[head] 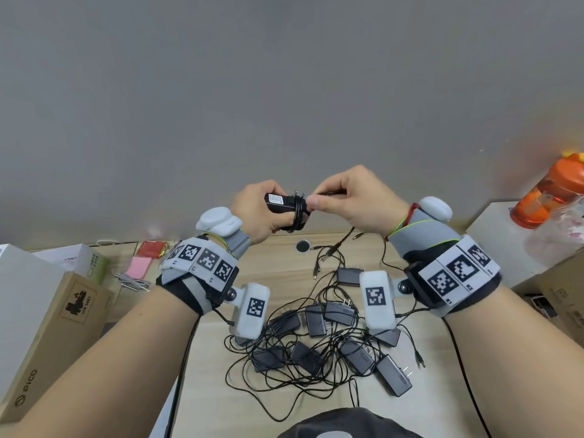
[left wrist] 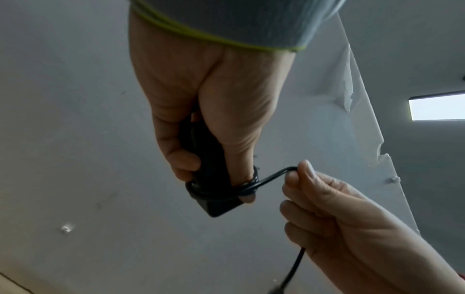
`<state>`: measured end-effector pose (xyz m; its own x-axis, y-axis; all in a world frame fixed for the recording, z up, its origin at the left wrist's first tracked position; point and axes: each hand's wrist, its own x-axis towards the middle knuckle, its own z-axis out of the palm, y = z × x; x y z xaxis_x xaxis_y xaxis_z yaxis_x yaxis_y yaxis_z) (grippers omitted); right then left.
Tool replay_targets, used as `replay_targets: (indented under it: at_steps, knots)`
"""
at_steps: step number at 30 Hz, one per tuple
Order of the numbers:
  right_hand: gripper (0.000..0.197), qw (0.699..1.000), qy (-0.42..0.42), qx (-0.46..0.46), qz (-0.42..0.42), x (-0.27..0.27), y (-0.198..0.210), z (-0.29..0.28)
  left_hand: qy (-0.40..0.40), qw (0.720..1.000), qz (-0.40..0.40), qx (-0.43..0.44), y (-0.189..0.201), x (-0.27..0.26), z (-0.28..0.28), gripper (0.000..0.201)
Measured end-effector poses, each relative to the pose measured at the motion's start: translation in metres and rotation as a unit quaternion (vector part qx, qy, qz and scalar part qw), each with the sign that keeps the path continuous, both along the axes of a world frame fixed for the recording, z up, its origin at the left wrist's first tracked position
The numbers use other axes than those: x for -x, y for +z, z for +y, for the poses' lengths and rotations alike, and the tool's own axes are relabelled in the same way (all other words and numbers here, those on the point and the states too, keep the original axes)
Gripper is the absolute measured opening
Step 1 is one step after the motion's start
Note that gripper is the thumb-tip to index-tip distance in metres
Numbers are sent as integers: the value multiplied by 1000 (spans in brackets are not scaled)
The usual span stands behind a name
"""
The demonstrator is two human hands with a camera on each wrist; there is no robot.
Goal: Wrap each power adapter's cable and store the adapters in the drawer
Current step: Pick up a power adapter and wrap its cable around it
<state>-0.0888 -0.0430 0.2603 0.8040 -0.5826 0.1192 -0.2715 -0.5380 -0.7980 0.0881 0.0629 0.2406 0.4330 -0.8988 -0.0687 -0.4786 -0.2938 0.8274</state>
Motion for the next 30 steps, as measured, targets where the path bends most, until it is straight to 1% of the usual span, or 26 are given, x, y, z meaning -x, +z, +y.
replay_targets:
  at_steps: [2, 4, 8, 14, 17, 21, 25, 27, 30]
  knots:
    - [12, 1000, -21, -6, -19, 2, 3, -8, -26, 1000, 4, -10, 2, 4, 2, 36]
    - [13, 998, -37, -16, -39, 3, 6, -15, -58, 998, 28, -10, 5, 7, 2, 37]
    - [14, 996, -41, -44, -61, 4, 5, -24, -106, 990, 96, 18, 15, 16, 2, 37]
    - [20, 994, -66, -44, -76, 3, -14, -31, -123, 976, 168, 72, 31, 26, 1, 31]
    - [27, 995, -56, -63, -53, 2, -28, -28, -97, 969, 203, 102, 32, 28, -1, 33]
    - [34, 993, -56, -104, -5, -5, -46, -15, -41, 967, 219, 126, 29, 28, -6, 31]
    - [27, 989, 3, -149, 17, -7, -46, 3, 39, 959, 235, 153, 24, 26, -12, 24]
    - [25, 989, 17, -142, 29, -8, -42, 11, 83, 954, 241, 156, 20, 20, -16, 27]
    - [31, 994, 24, -84, 72, -8, -34, 16, 124, 954, 230, 149, 12, 13, -17, 34]
